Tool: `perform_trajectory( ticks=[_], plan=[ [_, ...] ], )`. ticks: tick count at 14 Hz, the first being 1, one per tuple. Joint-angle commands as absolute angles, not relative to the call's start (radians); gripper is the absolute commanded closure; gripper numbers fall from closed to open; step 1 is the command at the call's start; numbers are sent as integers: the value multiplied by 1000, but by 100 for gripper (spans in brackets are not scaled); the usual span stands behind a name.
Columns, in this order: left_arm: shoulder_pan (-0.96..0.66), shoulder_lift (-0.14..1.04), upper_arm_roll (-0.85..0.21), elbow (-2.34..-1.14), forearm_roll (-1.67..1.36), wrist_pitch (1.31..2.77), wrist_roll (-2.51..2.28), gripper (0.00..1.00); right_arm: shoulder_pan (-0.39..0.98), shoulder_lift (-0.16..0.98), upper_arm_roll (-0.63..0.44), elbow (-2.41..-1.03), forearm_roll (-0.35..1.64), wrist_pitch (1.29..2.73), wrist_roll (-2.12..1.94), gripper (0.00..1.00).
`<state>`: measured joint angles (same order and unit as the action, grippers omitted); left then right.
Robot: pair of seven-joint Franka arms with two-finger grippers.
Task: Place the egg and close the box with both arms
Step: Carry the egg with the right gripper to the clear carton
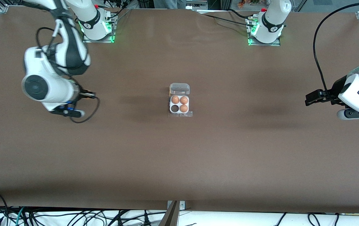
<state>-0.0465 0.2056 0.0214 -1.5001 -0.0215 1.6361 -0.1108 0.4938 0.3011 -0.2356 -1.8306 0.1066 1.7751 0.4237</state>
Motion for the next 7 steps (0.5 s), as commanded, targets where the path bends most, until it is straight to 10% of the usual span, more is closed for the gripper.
perform_trajectory(
  ticks=[1,7],
  plan=[
    [-52,201,26,-1493,-43,1626,-101,0,590,397,-250,-1708,182,1758,567,68],
    [-51,201,26,-1493,-43,1625,-101,0,784,636,-250,-1452,318,1821,817,68]
  ],
)
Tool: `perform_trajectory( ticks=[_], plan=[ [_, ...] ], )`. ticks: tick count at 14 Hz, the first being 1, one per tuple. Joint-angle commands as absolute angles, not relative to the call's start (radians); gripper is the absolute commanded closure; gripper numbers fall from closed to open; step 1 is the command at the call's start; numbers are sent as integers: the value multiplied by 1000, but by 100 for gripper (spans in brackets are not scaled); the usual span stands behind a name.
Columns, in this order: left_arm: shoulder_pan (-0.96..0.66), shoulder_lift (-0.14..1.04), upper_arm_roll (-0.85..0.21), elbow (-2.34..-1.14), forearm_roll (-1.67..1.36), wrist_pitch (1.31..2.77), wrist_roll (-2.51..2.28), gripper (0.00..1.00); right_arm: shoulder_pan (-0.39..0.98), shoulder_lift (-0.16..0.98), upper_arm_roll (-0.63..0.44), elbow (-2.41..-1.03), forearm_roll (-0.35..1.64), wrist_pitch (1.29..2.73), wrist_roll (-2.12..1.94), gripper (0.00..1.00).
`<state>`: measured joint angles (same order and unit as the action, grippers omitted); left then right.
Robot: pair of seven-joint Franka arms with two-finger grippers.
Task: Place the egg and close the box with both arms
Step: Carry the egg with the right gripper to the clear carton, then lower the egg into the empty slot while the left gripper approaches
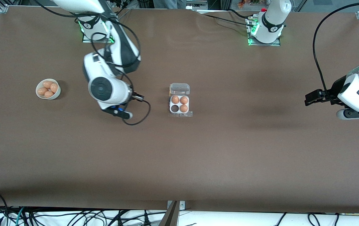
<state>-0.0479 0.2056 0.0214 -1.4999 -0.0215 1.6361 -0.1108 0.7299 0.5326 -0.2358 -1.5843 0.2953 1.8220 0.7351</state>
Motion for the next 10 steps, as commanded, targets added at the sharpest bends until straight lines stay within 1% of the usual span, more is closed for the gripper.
perform_trajectory(
  ticks=[1,4,7,10],
  plan=[
    [-51,201,26,-1493,-43,1624,-101,0,814,672,-250,-1415,318,1856,866,68],
    [-51,201,26,-1493,-43,1625,-97,0,868,738,-242,-1368,362,1962,928,68],
    [-46,201,26,-1493,-43,1624,-86,0,879,756,-212,-1368,374,2063,954,68],
    [-46,201,26,-1493,-44,1625,-95,0,879,785,-204,-1367,374,2124,953,67]
  ],
)
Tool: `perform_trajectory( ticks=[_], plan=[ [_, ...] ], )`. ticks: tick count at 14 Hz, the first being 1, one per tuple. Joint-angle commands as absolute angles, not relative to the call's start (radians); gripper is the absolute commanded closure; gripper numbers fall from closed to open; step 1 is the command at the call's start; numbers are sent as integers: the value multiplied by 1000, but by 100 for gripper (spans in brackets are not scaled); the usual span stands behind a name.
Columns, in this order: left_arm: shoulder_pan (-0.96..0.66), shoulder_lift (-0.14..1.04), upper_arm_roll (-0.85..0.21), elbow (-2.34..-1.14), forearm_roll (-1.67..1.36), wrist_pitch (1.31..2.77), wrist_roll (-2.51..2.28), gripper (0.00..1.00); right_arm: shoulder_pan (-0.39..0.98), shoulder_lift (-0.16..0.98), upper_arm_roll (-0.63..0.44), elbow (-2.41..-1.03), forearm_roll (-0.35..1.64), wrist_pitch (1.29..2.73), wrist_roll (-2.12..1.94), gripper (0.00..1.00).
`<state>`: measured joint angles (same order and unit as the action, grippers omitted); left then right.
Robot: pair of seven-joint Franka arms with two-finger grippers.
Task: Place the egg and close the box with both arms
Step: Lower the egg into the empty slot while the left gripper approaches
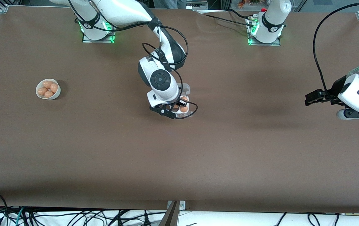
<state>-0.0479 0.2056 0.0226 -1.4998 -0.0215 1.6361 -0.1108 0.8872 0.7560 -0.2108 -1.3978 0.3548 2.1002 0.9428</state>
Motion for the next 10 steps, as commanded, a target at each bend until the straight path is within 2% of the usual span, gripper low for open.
perform_trajectory(
  ticks=[1,2,3,5,6,7,9,10],
  plan=[
    [-45,201,26,-1493,-43,1624,-94,0,879,791,-204,-1367,374,2131,951,67],
    [-44,201,26,-1491,-43,1624,-92,1,879,792,-204,-1367,376,2129,951,67],
    [-43,201,26,-1488,-44,1626,-97,15,879,792,-204,-1367,376,2122,951,67],
    [-41,201,26,-1488,-44,1624,-100,34,879,792,-201,-1367,376,2120,951,65],
    [-43,201,26,-1488,-44,1624,-101,45,879,792,-198,-1367,379,2118,951,58],
    [-43,201,26,-1488,-44,1624,-103,54,877,792,-198,-1368,397,2118,953,46],
    [-44,201,26,-1488,-44,1620,-103,67,877,792,-198,-1368,394,2118,953,11],
    [-48,201,26,-1488,-44,1611,-104,72,877,793,-199,-1368,393,2118,951,0]
  ],
)
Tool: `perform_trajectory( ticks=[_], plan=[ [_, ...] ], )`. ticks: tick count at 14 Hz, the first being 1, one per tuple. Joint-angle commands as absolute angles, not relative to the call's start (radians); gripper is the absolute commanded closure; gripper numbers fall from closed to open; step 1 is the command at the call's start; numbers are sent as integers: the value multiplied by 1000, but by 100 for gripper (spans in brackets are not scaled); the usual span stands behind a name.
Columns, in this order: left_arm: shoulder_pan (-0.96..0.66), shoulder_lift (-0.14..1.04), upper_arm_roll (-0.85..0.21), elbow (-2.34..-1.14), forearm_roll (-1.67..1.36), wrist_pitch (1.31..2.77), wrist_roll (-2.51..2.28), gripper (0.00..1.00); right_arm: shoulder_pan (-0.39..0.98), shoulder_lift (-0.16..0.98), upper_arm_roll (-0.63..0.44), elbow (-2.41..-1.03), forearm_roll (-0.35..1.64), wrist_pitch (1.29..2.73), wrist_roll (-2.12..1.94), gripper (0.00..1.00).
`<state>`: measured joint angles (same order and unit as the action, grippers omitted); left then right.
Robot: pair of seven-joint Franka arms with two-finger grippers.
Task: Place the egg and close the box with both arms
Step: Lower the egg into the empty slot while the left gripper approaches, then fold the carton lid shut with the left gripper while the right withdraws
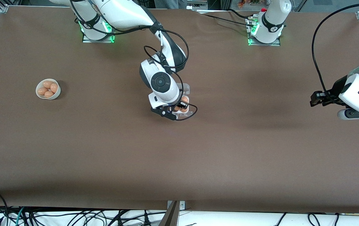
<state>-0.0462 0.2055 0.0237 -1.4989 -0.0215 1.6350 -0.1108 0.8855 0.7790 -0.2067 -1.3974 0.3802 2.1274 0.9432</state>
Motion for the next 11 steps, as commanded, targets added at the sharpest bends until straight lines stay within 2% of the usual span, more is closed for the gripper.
perform_trajectory(
  ticks=[1,4,7,11],
  plan=[
    [-49,201,26,-1488,-44,1594,-103,76,877,792,-199,-1368,391,2118,951,0],
    [-51,199,25,-1488,-96,1559,-103,77,873,788,-199,-1367,397,2117,948,0],
    [-70,207,20,-1493,-224,1464,-106,78,859,776,-213,-1362,394,2114,943,0],
    [-227,265,15,-1494,-229,1402,-184,83,787,730,-225,-1361,390,2076,907,0]
  ],
)
